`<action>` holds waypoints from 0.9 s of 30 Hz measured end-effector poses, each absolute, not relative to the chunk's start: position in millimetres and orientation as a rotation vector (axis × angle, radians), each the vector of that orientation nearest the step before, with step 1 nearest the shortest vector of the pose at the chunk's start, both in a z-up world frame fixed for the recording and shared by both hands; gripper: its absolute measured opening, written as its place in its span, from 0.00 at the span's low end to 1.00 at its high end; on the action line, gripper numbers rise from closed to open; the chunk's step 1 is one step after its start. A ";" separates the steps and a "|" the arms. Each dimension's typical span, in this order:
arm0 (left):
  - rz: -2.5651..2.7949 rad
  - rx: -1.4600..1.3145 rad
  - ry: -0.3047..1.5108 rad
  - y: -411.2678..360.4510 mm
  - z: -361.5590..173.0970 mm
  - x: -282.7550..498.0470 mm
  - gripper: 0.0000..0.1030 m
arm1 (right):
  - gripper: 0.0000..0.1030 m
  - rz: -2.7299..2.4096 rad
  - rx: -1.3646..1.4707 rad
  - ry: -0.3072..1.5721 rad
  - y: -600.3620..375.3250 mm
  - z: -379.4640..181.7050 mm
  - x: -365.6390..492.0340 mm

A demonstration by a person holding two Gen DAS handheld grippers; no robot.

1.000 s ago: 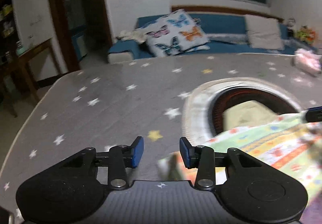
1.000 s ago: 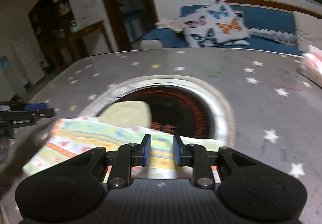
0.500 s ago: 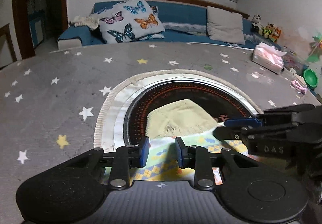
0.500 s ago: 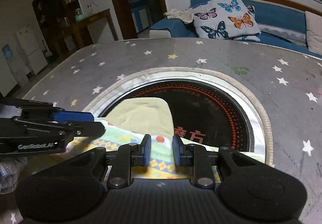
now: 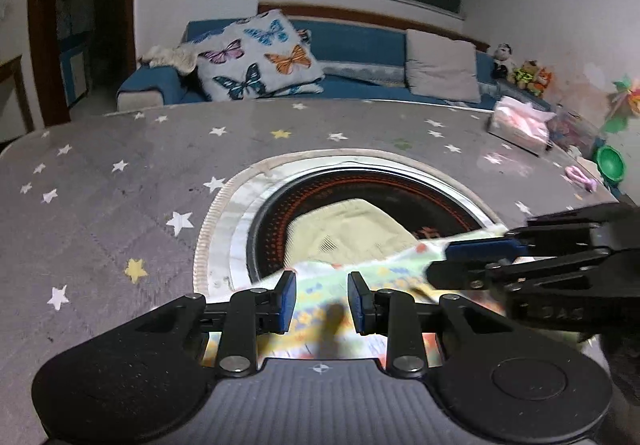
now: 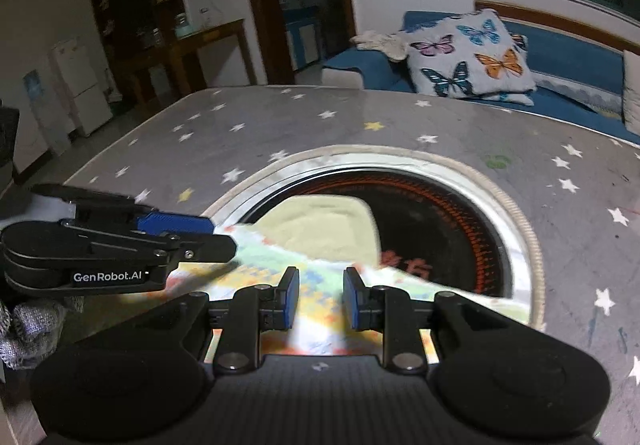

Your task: Fold clothes

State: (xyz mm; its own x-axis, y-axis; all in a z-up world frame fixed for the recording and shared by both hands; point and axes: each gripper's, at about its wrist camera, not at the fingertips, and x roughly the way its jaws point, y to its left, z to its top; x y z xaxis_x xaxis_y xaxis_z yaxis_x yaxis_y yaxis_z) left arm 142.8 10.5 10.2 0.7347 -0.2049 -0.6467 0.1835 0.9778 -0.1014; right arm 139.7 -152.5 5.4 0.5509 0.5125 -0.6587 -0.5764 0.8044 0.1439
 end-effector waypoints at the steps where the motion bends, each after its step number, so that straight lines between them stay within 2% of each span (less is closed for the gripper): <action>1: -0.220 -0.024 0.714 9.6 9.6 137.7 0.30 | 0.23 0.649 -0.106 0.744 -149.3 4.0 135.5; 13: -0.227 0.004 0.699 12.9 -3.3 97.2 0.30 | 0.23 0.651 -0.197 0.704 -135.5 -3.9 111.3; 16: -0.225 0.007 0.688 15.8 -5.2 90.0 0.30 | 0.35 0.675 -0.212 0.696 -136.1 -3.3 101.1; 27: -0.212 0.022 0.645 21.4 -5.8 54.0 0.30 | 0.36 0.755 -0.264 0.654 -130.3 0.9 61.3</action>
State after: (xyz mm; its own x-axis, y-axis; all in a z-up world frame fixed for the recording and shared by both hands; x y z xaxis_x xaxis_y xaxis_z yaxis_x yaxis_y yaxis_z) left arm 54.0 21.4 -5.8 0.7784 -0.1890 -0.5987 0.2025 0.9782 -0.0456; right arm 61.4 -130.3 0.9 0.5441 0.5490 -0.6345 -0.7065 0.7077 0.0065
